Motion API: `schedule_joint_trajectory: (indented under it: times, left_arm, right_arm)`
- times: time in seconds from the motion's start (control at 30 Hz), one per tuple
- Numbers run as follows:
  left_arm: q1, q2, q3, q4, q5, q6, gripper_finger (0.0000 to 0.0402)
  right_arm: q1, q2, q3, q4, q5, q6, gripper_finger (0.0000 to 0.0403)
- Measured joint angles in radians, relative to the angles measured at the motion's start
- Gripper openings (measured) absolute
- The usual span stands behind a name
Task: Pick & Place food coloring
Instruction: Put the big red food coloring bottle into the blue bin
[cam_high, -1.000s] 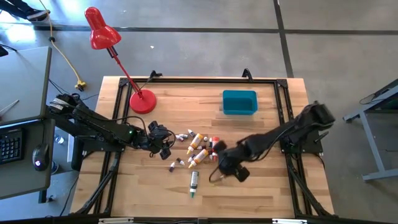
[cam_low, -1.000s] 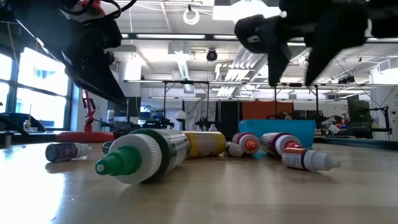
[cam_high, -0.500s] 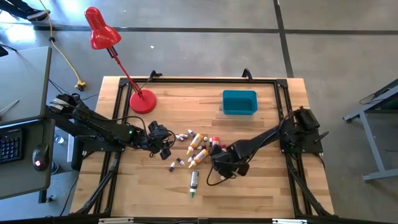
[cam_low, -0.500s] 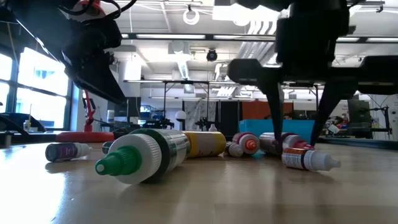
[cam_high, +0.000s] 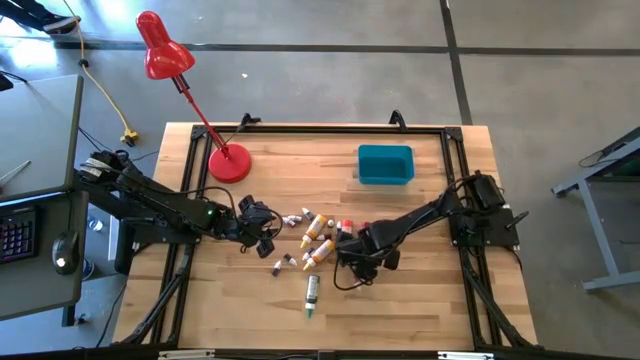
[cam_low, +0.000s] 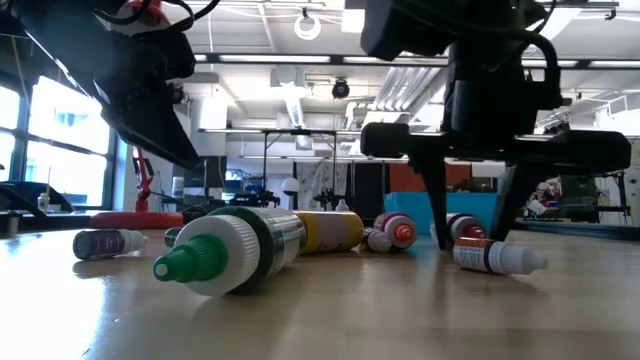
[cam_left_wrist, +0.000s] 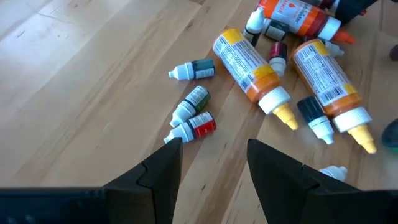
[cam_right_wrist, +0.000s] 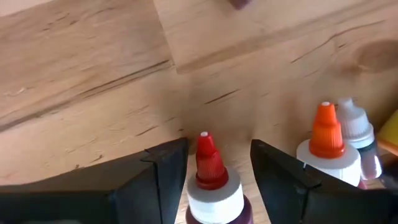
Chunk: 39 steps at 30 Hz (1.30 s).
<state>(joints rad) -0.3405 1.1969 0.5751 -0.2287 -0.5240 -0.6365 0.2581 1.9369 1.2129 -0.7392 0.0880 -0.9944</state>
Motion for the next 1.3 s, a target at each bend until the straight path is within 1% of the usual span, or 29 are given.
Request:
schedule_joint_trajectory:
  times: [0.07, 0.23, 0.33, 0.47, 0.73, 0.97, 1.03, 1.23, 1.3]
  left_arm:
    - [0.0, 0.0, 0.0, 0.0, 0.0, 0.0, 0.0179]
    - [0.0, 0.0, 0.0, 0.0, 0.0, 0.0, 0.0179]
    - [0.0, 0.0, 0.0, 0.0, 0.0, 0.0, 0.0179]
    - [0.0, 0.0, 0.0, 0.0, 0.0, 0.0, 0.0179]
    - [0.0, 0.0, 0.0, 0.0, 0.0, 0.0, 0.0179]
    - [0.0, 0.0, 0.0, 0.0, 0.0, 0.0, 0.0179]
    - [0.0, 0.0, 0.0, 0.0, 0.0, 0.0, 0.0179]
    - [0.0, 0.0, 0.0, 0.0, -0.001, 0.0, 0.0179]
    - [0.0, 0.0, 0.0, 0.001, -0.001, 0.0, 0.0179]
  right_arm:
    - [-0.014, 0.0, 0.0, 0.0, -0.013, -0.001, 0.0171]
    - [-0.055, 0.001, -0.002, 0.0, -0.098, -0.016, 0.016]
    - [-0.067, 0.001, -0.002, -0.006, -0.095, -0.018, 0.0151]
    - [-0.082, 0.002, -0.002, -0.012, -0.091, -0.08, 0.015]
    - [-0.117, 0.002, -0.003, -0.007, -0.102, -0.088, 0.0147]
    - [-0.139, 0.003, -0.005, 0.019, -0.129, -0.082, 0.0115]
    - [-0.139, 0.003, -0.005, 0.021, -0.125, -0.047, 0.0115]
    - [-0.134, -0.008, 0.01, 0.042, -0.121, 0.199, 0.0115]
    - [-0.129, -0.02, 0.031, 0.055, -0.099, 0.28, 0.0115]
